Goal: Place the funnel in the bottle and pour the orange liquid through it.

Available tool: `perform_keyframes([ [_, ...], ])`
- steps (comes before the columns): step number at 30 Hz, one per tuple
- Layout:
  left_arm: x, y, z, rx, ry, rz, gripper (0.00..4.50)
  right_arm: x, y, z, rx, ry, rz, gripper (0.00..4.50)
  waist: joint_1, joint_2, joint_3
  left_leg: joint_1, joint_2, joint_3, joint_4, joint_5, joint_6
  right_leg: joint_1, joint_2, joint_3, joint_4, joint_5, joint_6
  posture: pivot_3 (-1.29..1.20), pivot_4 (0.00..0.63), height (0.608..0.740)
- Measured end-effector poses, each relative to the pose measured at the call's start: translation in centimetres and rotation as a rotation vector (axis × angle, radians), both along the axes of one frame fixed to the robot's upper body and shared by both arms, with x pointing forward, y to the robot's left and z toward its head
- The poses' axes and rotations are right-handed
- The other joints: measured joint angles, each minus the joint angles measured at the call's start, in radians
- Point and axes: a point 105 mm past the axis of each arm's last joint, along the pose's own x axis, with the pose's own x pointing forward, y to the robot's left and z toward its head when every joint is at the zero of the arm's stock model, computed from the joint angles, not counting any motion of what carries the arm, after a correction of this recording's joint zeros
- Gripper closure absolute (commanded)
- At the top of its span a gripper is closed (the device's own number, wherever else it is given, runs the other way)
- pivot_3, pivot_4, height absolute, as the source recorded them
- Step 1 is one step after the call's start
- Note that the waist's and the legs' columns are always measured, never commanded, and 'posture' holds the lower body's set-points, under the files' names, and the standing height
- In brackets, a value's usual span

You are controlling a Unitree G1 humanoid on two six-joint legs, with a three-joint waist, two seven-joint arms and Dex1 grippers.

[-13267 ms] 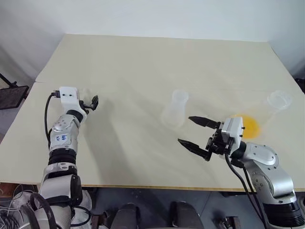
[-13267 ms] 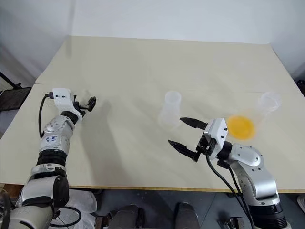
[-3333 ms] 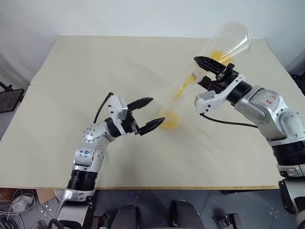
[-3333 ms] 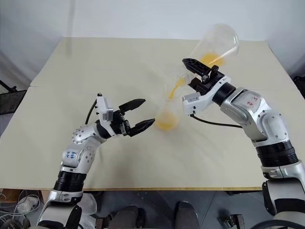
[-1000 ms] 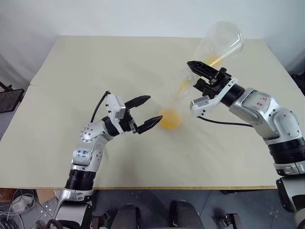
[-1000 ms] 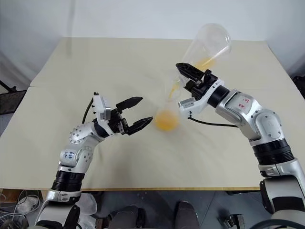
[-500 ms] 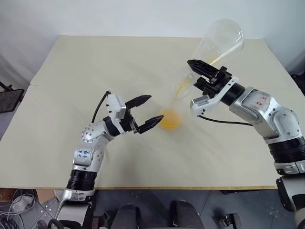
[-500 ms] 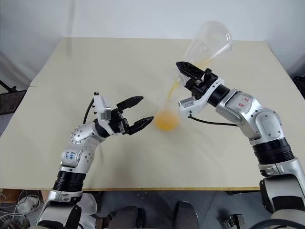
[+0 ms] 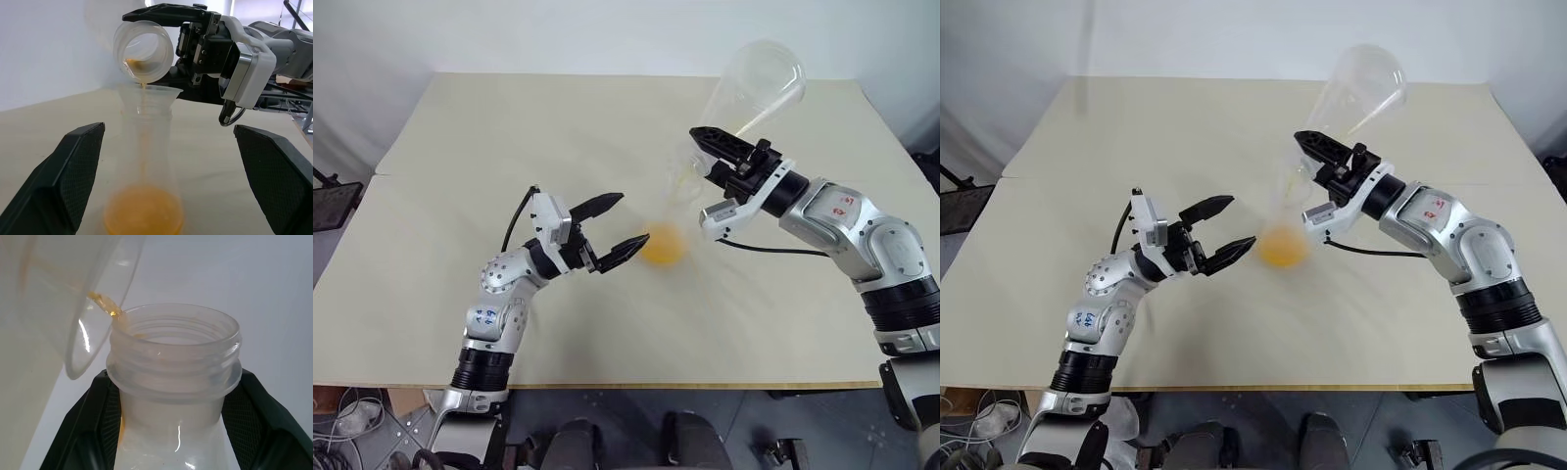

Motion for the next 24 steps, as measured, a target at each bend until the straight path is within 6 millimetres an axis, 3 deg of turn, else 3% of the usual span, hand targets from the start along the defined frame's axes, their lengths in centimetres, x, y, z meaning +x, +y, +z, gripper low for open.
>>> perform_keyframes([
  [24, 0.00, -0.04, 0.14, 0.002, -0.007, -0.005, 0.00, -0.15, -0.17, 0.56, 0.068, 0.024, 0.018, 2.06, 0.000, 0.000, 0.000, 0.000, 0.000, 0.000, 0.000, 0.000, 0.000, 0.000, 0.000, 0.000, 0.000, 0.000, 0.000, 0.00, 0.150, 0.740],
])
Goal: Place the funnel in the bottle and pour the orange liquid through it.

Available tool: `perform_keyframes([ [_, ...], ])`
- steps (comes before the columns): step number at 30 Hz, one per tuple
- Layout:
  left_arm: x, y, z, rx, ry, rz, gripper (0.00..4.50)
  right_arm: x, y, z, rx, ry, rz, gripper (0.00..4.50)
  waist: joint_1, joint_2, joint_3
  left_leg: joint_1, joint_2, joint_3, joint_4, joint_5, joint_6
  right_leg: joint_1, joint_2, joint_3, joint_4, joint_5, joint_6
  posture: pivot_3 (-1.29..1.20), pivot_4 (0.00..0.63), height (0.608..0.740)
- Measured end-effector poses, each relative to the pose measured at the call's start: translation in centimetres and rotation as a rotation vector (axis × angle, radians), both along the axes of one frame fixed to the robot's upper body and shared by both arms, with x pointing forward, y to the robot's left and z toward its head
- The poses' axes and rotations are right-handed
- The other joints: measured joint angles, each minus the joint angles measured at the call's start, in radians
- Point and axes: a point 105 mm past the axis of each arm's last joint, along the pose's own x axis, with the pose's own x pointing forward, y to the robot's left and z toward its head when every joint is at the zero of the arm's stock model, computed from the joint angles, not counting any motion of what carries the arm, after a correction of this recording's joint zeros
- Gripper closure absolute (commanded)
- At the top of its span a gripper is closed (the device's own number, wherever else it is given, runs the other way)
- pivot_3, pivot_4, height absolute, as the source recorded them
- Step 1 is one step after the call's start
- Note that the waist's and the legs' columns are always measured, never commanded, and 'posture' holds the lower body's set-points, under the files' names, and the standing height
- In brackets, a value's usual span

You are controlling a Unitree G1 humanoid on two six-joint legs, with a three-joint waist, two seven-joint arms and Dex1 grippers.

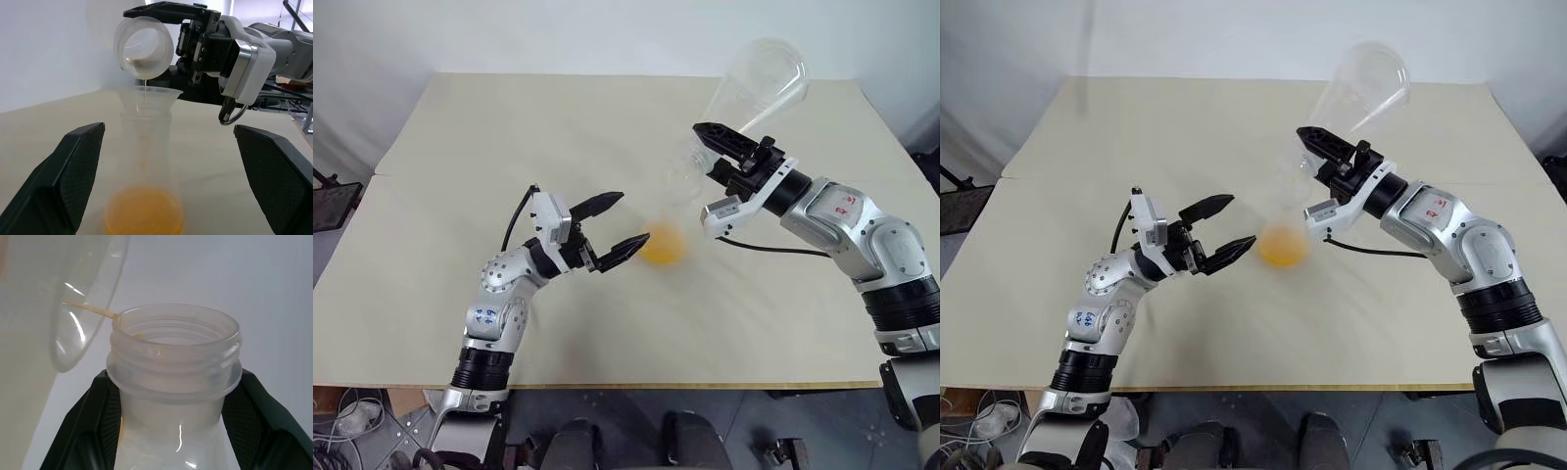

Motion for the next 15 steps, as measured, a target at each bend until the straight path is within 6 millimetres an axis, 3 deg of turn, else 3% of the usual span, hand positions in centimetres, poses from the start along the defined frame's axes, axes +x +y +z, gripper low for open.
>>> perform_keyframes([
  [6, 0.0, 0.1, 0.0, 0.005, -0.002, -0.002, 0.00, -0.2, -0.7, 0.3, 0.161, 0.120, 0.013, 2.06, 0.001, 0.000, 0.000, 0.000, 0.000, 0.000, 0.000, 0.000, 0.000, 0.000, 0.000, 0.000, 0.000, 0.000, 0.000, 0.00, 0.150, 0.740],
  [10, 0.0, 0.2, 0.1, 0.010, -0.004, -0.002, 0.00, 0.0, -2.2, 1.9, 0.517, 0.356, 0.057, 2.06, 0.001, 0.000, 0.000, 0.000, 0.000, -0.001, 0.000, 0.000, 0.000, 0.000, 0.000, -0.001, 0.000, 0.000, 0.000, 0.00, 0.150, 0.740],
  [15, 0.0, 0.4, 0.0, 0.029, -0.001, -0.010, 0.00, -0.5, -5.9, 3.7, 0.829, 0.580, 0.101, 2.06, 0.005, 0.000, 0.000, 0.000, 0.000, -0.003, 0.000, 0.000, 0.000, 0.002, 0.000, -0.002, 0.001, 0.000, 0.000, 0.00, 0.150, 0.740],
])
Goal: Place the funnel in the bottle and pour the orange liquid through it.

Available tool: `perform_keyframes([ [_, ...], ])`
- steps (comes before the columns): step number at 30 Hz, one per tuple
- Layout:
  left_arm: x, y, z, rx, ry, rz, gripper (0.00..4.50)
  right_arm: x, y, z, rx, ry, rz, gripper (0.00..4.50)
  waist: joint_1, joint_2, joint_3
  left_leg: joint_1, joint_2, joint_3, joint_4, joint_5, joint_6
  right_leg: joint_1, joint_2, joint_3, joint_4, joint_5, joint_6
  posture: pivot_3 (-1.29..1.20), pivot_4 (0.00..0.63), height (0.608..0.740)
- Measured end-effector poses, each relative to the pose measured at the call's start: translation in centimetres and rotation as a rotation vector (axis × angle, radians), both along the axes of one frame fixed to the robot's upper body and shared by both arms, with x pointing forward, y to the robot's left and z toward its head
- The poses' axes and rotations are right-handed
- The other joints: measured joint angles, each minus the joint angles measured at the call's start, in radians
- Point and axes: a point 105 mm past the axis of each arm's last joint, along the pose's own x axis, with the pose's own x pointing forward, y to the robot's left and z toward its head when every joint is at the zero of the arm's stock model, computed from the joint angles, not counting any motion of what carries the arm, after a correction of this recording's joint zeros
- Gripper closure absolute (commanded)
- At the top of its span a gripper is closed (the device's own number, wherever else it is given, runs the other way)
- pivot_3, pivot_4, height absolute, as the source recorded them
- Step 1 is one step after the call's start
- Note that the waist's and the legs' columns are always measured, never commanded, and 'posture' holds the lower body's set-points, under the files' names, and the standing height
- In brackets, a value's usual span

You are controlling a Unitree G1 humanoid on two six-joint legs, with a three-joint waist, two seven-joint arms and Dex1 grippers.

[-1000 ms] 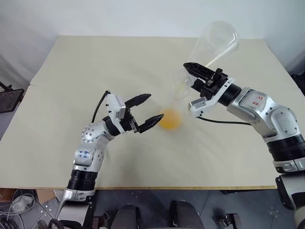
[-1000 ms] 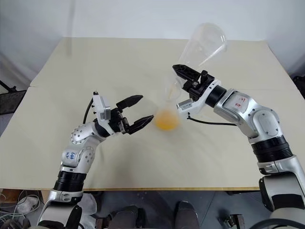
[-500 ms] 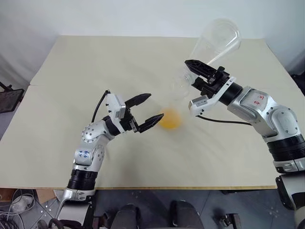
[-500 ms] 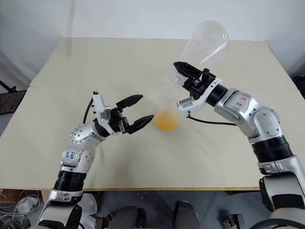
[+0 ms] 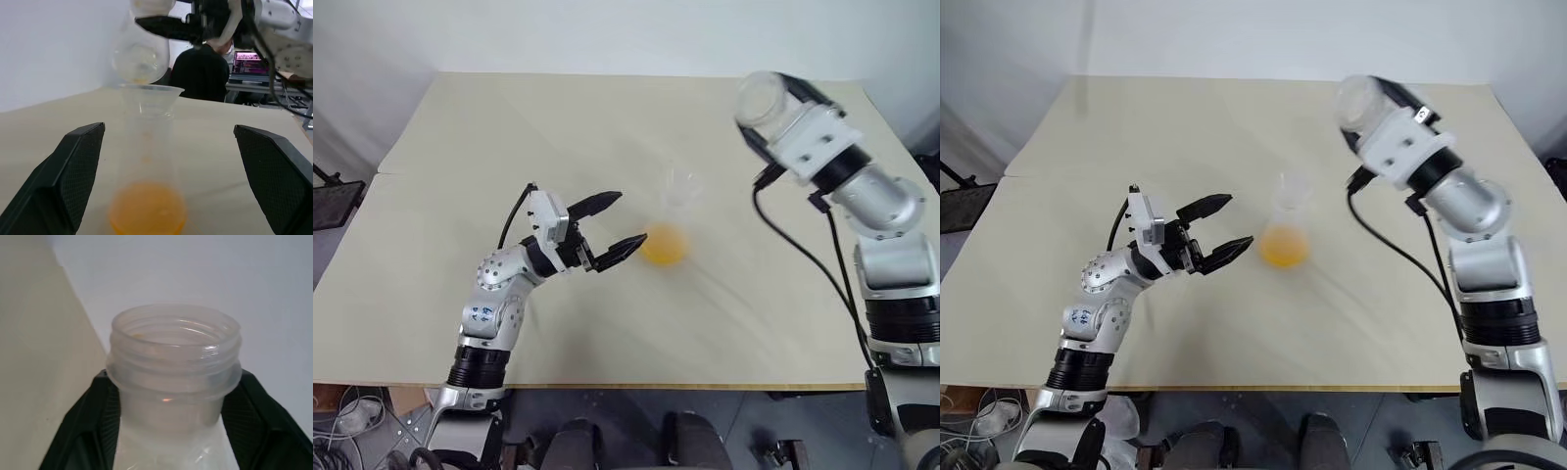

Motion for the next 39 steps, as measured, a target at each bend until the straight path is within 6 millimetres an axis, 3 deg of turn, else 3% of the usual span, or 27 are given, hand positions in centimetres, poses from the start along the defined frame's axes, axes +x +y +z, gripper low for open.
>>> perform_keyframes([
  [7, 0.1, 0.1, 0.1, 0.010, 0.003, -0.009, 0.00, -0.5, -6.3, -3.7, 0.420, 0.396, -0.001, 2.06, 0.003, 0.000, 0.000, 0.000, 0.000, 0.002, 0.000, 0.000, 0.000, 0.000, 0.000, -0.001, 0.000, 0.000, 0.000, 0.00, 0.150, 0.740],
  [11, 0.0, -0.1, 0.0, 0.006, 0.013, -0.017, 0.00, -0.9, -10.3, -4.3, 0.602, 0.402, -0.110, 2.06, 0.003, 0.000, 0.000, 0.000, 0.000, 0.003, 0.000, 0.000, 0.000, 0.000, 0.000, 0.000, 0.000, 0.000, 0.000, 0.00, 0.150, 0.740],
  [14, 0.0, -0.2, -0.1, 0.002, 0.017, -0.020, 0.00, -1.5, -12.6, -6.6, 0.695, 0.425, -0.177, 2.06, 0.009, 0.000, 0.000, 0.000, 0.000, 0.007, 0.000, 0.000, 0.000, 0.001, 0.000, -0.001, 0.000, 0.000, 0.000, 0.00, 0.150, 0.740],
  [17, 0.0, -0.2, -0.1, 0.002, 0.022, -0.021, 0.00, -1.6, -12.5, -9.8, 0.767, 0.500, -0.161, 2.06, 0.011, 0.000, 0.000, 0.001, 0.000, 0.011, 0.000, 0.000, 0.000, 0.000, 0.000, 0.001, 0.000, 0.000, 0.000, 0.00, 0.150, 0.740],
  [22, 0.0, -0.2, -0.1, 0.004, 0.023, -0.024, 0.00, -1.7, -12.1, -10.1, 0.822, 0.487, -0.118, 2.06, 0.010, 0.001, 0.000, 0.002, 0.000, 0.011, 0.000, 0.000, -0.001, 0.000, 0.001, 0.002, 0.000, 0.000, 0.000, 0.00, 0.150, 0.740],
  [28, 0.0, -0.1, -0.2, 0.009, 0.028, -0.024, 0.00, -2.4, -11.9, -11.7, 0.860, 0.514, -0.087, 0.05, 0.020, 0.001, 0.000, 0.001, 0.000, 0.011, 0.000, 0.000, -0.001, 0.000, 0.001, 0.002, 0.000, 0.000, 0.000, 0.00, 0.150, 0.740],
  [30, 0.1, 0.1, -0.3, 0.020, 0.033, -0.021, 0.00, -2.8, -11.7, -11.9, 0.861, 0.522, -0.073, 0.02, 0.021, 0.001, 0.000, 0.001, 0.000, 0.012, 0.000, 0.000, -0.001, 0.000, 0.000, 0.002, 0.000, 0.000, 0.000, 0.00, 0.150, 0.740],
  [39, 0.1, 1.4, -0.4, 0.084, 0.037, -0.010, 0.00, -5.3, -10.9, -5.9, 0.736, 0.352, 0.078, 0.02, 0.024, 0.001, 0.000, 0.001, 0.000, 0.011, 0.000, 0.000, -0.001, 0.000, 0.000, 0.002, 0.000, 0.000, 0.000, 0.00, 0.150, 0.740],
])
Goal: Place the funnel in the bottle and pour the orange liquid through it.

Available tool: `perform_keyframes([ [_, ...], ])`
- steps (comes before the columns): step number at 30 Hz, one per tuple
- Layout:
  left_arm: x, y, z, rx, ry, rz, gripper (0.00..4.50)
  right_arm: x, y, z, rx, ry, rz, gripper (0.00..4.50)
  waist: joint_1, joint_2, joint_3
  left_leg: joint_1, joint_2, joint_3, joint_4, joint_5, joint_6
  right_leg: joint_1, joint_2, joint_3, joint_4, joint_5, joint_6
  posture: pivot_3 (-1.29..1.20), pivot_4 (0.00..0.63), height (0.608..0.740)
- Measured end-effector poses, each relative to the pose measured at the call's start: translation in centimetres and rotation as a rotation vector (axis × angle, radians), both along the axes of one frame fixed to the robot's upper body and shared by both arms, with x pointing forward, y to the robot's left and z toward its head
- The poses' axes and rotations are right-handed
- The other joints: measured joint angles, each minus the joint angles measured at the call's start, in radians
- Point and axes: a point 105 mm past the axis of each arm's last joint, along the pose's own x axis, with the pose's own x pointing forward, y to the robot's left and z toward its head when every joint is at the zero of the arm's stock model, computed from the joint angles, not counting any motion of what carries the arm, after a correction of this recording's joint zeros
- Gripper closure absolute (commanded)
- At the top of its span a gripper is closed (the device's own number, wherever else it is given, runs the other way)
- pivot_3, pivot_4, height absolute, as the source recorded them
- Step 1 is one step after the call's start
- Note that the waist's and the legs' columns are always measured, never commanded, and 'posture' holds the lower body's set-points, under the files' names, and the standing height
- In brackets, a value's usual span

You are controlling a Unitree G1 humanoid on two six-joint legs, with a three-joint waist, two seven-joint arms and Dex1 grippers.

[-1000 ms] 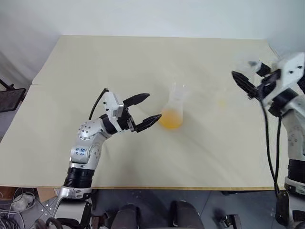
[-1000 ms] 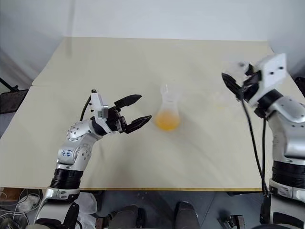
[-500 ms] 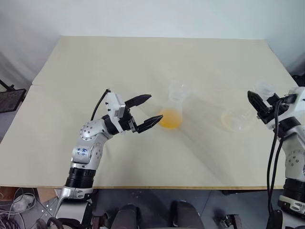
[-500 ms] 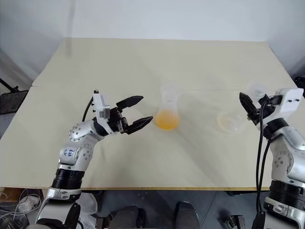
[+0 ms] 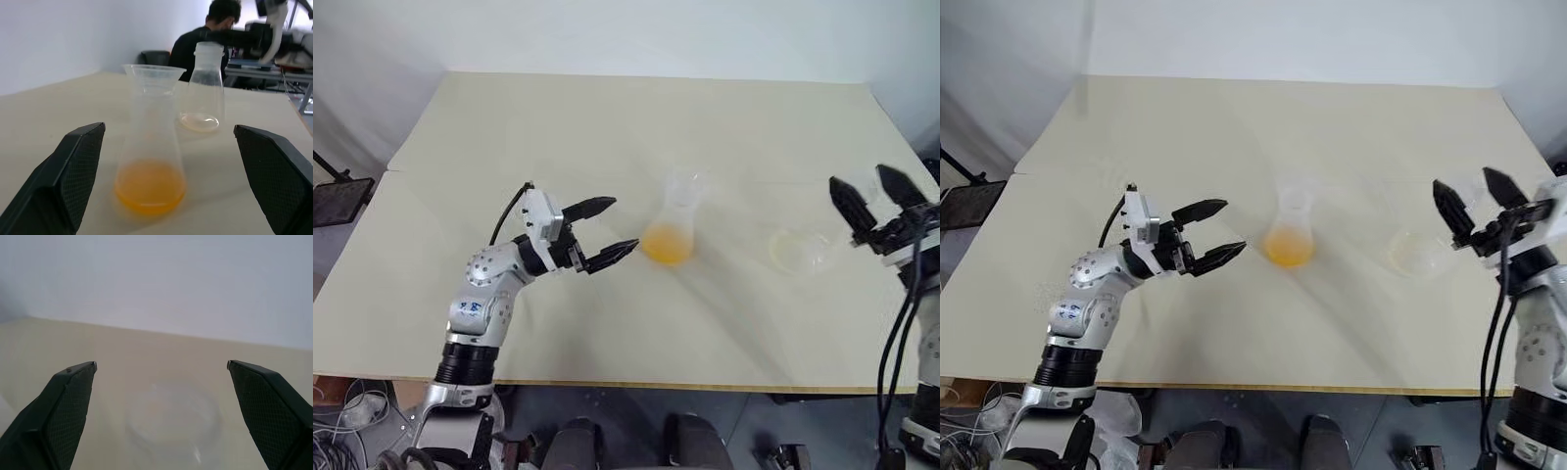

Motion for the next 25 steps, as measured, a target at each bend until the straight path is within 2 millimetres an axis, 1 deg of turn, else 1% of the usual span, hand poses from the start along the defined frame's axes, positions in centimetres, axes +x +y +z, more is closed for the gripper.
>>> perform_keyframes([
  [2, 0.0, 0.4, -0.1, 0.023, -0.001, 0.003, 0.00, -0.5, -0.2, 1.8, -0.020, -0.055, 0.018, 0.02, 0.000, 0.000, 0.000, 0.000, 0.000, 0.000, 0.000, 0.000, 0.000, 0.000, 0.000, 0.000, 0.000, 0.000, 0.000, 0.00, 0.150, 0.740],
  [5, 0.0, 1.0, -0.2, 0.051, -0.002, 0.001, 0.00, -1.2, 0.7, 4.3, -0.080, -0.136, 0.095, 0.02, -0.001, 0.000, 0.000, 0.000, 0.000, 0.000, 0.000, 0.000, 0.000, 0.000, 0.000, 0.000, 0.000, 0.000, 0.000, 0.00, 0.150, 0.740],
  [8, -0.1, 1.8, -0.3, 0.100, -0.001, -0.001, 0.00, -1.8, 2.5, 5.2, -0.155, -0.134, 0.212, 0.02, -0.001, 0.000, 0.000, 0.000, 0.001, 0.000, 0.000, 0.000, 0.000, 0.000, 0.000, 0.000, 0.000, 0.000, 0.000, 0.00, 0.150, 0.740],
  [10, -0.1, 2.4, -0.5, 0.132, 0.005, -0.003, 0.00, -2.1, 4.0, 4.9, -0.200, -0.110, 0.300, 0.02, -0.001, 0.000, 0.000, 0.000, 0.001, 0.000, 0.000, 0.000, 0.000, 0.000, 0.000, -0.001, 0.000, 0.000, 0.000, 0.00, 0.150, 0.740],
  [11, -0.2, 2.7, -0.7, 0.153, 0.009, -0.007, 0.00, -2.3, 4.8, 4.2, -0.226, -0.083, 0.346, 0.02, 0.000, 0.000, 0.000, 0.000, 0.001, 0.000, 0.000, 0.000, 0.000, 0.000, 0.000, -0.001, 0.000, 0.000, 0.000, 0.00, 0.150, 0.740],
  [13, -0.8, 4.1, -1.7, 0.200, 0.031, -0.009, 0.00, -3.0, 6.0, 1.9, -0.265, -0.010, 0.429, 0.02, 0.000, 0.000, 0.000, 0.000, 0.001, -0.001, -0.001, 0.000, 0.000, 0.000, 0.000, -0.002, 0.000, 0.000, 0.000, 0.00, 0.150, 0.740],
  [15, -1.5, 5.8, -3.2, 0.242, 0.080, 0.002, 0.00, -3.4, 6.3, -0.7, -0.234, 0.045, 0.485, 0.02, 0.000, 0.000, 0.000, 0.000, 0.000, -0.001, -0.001, 0.000, 0.000, 0.000, 0.000, -0.002, 0.000, 0.000, 0.000, 0.00, 0.150, 0.740],
  [17, -2.1, 6.7, -4.1, 0.269, 0.100, 0.006, 0.00, -4.2, 6.8, -3.3, -0.237, 0.132, 0.565, 0.02, 0.006, 0.000, 0.001, -0.001, -0.001, -0.001, -0.001, 0.000, 0.000, 0.000, -0.001, -0.002, -0.001, 0.000, 0.000, 0.00, 0.150, 0.740],
  [21, -2.7, 7.4, -5.2, 0.289, 0.119, 0.032, 0.00, -6.5, 8.2, -6.9, -0.326, 0.223, 0.703, 0.02, 0.017, 0.000, 0.001, 0.000, 0.000, -0.002, 0.000, 0.000, 0.000, 0.001, 0.000, -0.002, -0.001, 0.000, 0.000, 0.00, 0.150, 0.740],
  [23, -2.9, 7.4, -5.5, 0.291, 0.112, 0.047, 0.00, -7.4, 8.4, -8.7, -0.397, 0.259, 0.751, 0.02, 0.020, 0.000, 0.001, 0.000, 0.000, -0.001, 0.000, 0.000, 0.000, 0.002, 0.000, -0.001, -0.002, 0.000, 0.000, 0.00, 0.150, 0.740],
  [25, -2.9, 7.2, -5.4, 0.291, 0.092, 0.060, 0.00, -7.7, 8.1, -10.0, -0.437, 0.280, 0.761, 0.02, 0.022, 0.000, 0.001, 0.000, 0.000, -0.001, 0.001, 0.000, 0.000, 0.002, 0.000, -0.001, -0.002, 0.000, 0.000, 0.00, 0.150, 0.740],
])
